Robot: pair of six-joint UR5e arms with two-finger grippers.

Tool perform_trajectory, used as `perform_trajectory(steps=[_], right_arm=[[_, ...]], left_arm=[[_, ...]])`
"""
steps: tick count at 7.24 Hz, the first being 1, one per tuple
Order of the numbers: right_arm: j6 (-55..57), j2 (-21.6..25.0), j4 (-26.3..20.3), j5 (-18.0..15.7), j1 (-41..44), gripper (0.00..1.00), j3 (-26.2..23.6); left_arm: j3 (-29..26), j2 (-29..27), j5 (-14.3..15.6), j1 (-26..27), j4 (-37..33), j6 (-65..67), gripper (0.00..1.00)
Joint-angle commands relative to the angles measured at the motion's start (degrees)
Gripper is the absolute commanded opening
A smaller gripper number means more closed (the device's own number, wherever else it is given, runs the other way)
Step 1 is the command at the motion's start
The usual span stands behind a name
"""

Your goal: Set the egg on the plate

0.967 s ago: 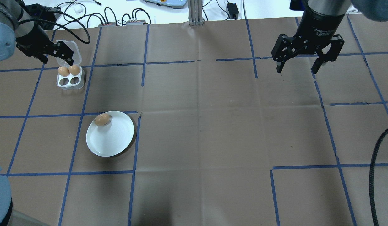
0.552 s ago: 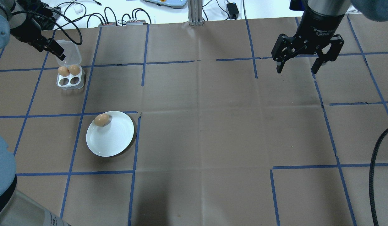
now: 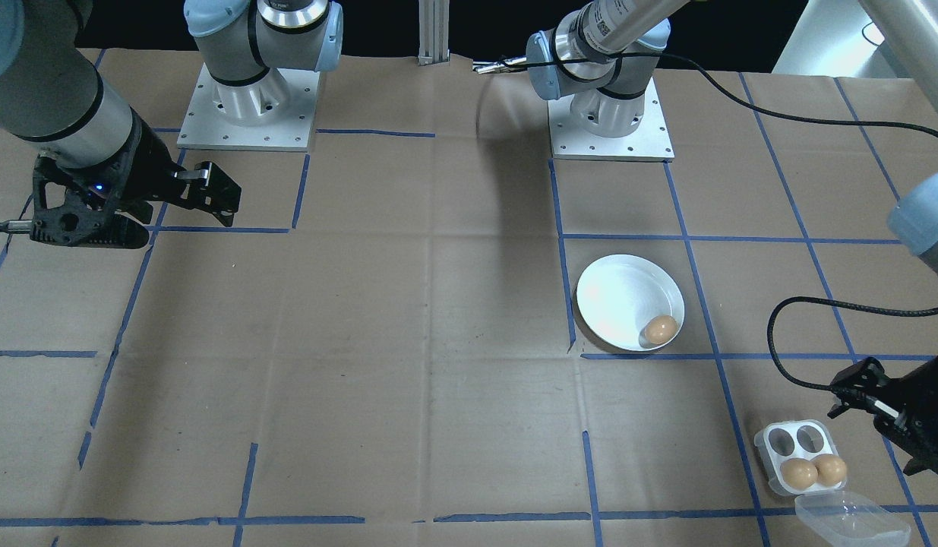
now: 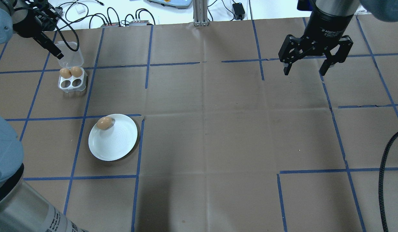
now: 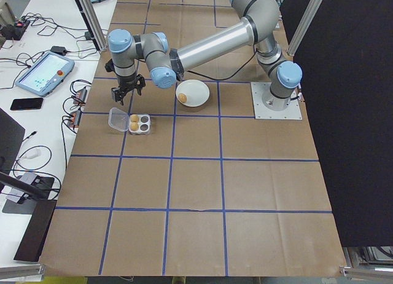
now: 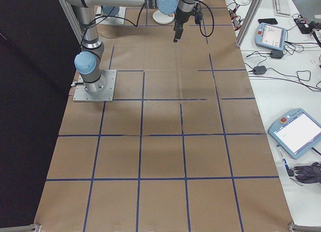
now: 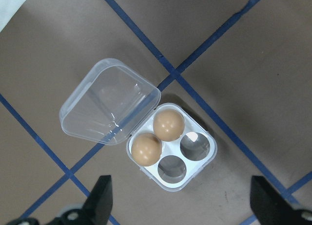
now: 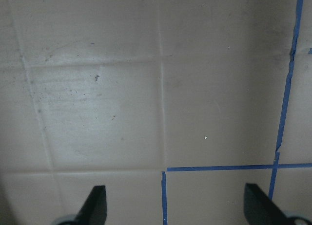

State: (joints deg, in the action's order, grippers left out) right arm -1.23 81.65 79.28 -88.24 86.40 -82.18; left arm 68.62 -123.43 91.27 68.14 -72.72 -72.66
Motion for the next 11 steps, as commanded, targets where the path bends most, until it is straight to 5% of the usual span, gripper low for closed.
perform_trajectory(steps=[1, 7, 11], right_arm=[[0.0, 0.0, 0.0, -0.1, 0.0, 1.0, 0.0], [0.0, 0.0, 0.0, -0.1, 0.0, 1.0, 0.0], [0.0, -0.1, 0.0, 0.0, 0.0, 1.0, 0.0]], left_arm=[[-2.0, -3.8, 0.7, -0.8, -1.5, -10.5, 1.0], [-1.1, -10.0, 0.2, -2.7, -0.1, -15.6, 0.99], [-1.1, -11.3, 0.4, -3.0, 3.2, -15.9, 0.89]])
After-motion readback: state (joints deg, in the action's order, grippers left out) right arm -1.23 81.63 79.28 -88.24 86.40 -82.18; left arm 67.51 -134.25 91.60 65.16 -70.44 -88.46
